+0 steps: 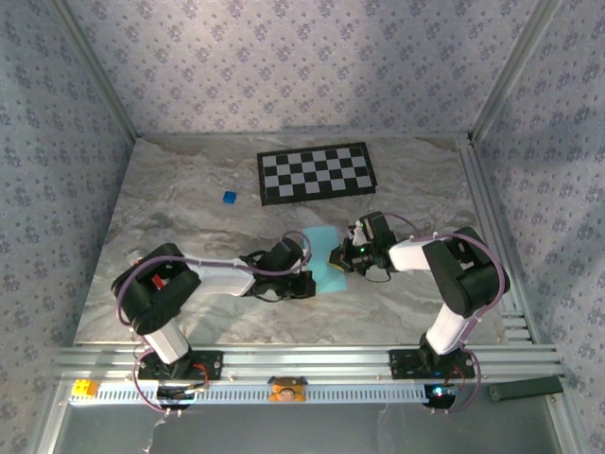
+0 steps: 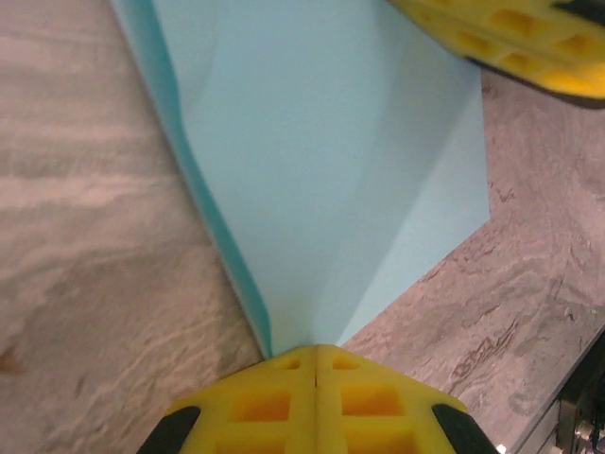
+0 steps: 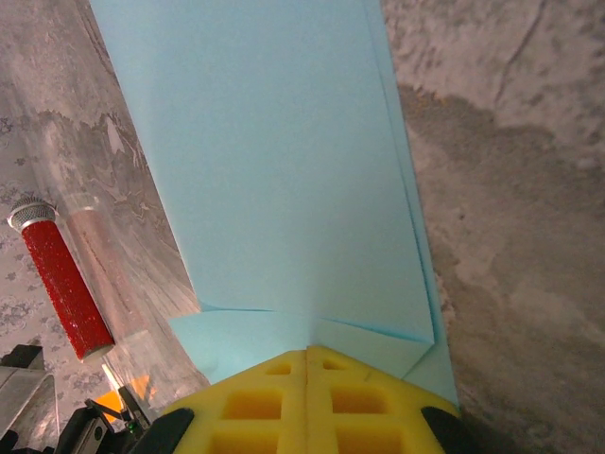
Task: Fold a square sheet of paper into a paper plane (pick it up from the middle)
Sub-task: Fold the triangle a second time at the center of the table.
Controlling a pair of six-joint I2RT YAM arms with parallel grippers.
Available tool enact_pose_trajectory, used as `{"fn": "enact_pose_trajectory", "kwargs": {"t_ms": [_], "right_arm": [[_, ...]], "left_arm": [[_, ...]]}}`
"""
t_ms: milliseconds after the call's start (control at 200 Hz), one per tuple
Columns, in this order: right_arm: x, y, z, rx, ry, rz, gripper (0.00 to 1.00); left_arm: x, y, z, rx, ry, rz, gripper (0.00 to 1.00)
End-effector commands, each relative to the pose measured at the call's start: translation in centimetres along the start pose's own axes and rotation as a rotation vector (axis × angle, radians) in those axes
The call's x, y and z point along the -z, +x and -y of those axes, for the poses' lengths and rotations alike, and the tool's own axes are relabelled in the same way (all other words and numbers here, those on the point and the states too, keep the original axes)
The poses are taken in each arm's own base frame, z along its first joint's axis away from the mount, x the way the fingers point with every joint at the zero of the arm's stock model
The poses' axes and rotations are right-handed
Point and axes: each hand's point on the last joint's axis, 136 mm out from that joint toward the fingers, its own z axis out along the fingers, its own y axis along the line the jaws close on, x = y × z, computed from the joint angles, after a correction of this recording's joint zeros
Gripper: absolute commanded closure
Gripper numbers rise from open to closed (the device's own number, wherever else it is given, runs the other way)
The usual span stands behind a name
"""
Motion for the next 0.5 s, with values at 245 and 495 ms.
{"fn": "enact_pose_trajectory", "kwargs": {"t_ms": [245,495], "right_arm": [[-0.1,1.3,3.8,-0.066,0.138,-0.027,1.00],[-0.1,1.3,3.7,-0.066,0.136,-0.026,1.00]], "left_arm": [[4.4,-1.4,4.5,0.030,0.244,0.074,0.96],[2.9,-4.5,5.2,0.029,0.227,0.061,0.95]]}}
